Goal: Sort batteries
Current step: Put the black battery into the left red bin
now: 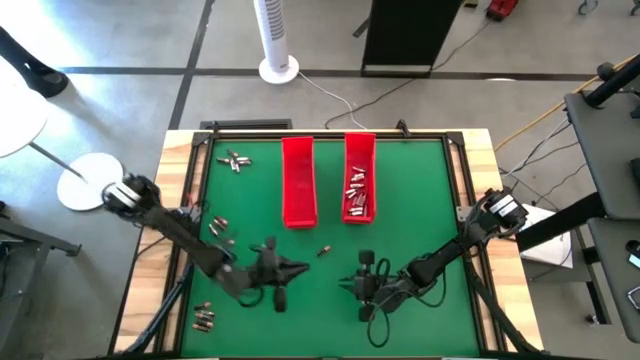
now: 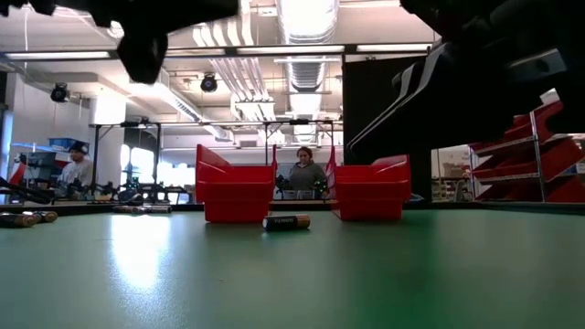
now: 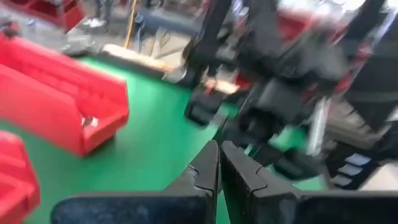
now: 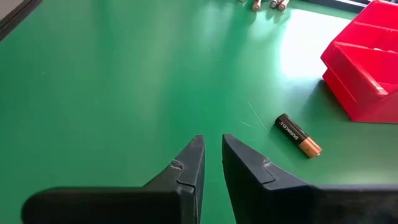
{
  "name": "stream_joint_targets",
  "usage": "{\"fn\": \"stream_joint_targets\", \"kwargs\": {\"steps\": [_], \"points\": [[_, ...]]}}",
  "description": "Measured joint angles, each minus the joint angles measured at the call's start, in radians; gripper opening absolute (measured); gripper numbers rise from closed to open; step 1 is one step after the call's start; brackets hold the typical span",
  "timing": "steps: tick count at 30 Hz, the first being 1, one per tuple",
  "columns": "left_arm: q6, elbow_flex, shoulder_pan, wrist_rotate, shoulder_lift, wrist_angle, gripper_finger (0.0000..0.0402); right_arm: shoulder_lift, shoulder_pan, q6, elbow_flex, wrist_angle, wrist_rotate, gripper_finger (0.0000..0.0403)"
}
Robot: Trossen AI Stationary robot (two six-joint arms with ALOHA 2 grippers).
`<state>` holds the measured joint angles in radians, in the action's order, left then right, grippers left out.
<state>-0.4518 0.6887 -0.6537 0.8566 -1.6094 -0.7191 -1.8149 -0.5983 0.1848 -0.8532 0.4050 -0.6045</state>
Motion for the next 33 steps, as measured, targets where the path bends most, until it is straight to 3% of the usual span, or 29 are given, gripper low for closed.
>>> {"fn": "stream_joint_targets", "kwargs": {"steps": [5, 10, 20, 26, 33], "points": [[-0.182, 0.142, 0.0, 0.028, -0.145, 0.263, 0.0, 0.0, -0.012, 0.001, 0.001, -0.004, 0.0, 0.0048], [-0.327, 0.197, 0.001, 0.131, -0.226, 0.452, 0.0, 0.0, -0.025, 0.012, 0.018, -0.004, 0.002, 0.0049], [-0.312, 0.234, 0.062, 0.12, -0.391, 0.467, 0.0006, -0.075, -0.032, 0.104, 0.047, 0.003, 0.001, 0.0059], [-0.317, 0.266, 0.105, 0.101, -0.448, 0.479, 0.0064, -0.12, -0.04, 0.112, 0.042, 0.062, 0.001, 0.0074], [-0.303, 0.262, 0.102, 0.156, -0.407, 0.511, 0.015, -0.119, -0.041, 0.107, 0.046, 0.083, 0.002, 0.009]]}}
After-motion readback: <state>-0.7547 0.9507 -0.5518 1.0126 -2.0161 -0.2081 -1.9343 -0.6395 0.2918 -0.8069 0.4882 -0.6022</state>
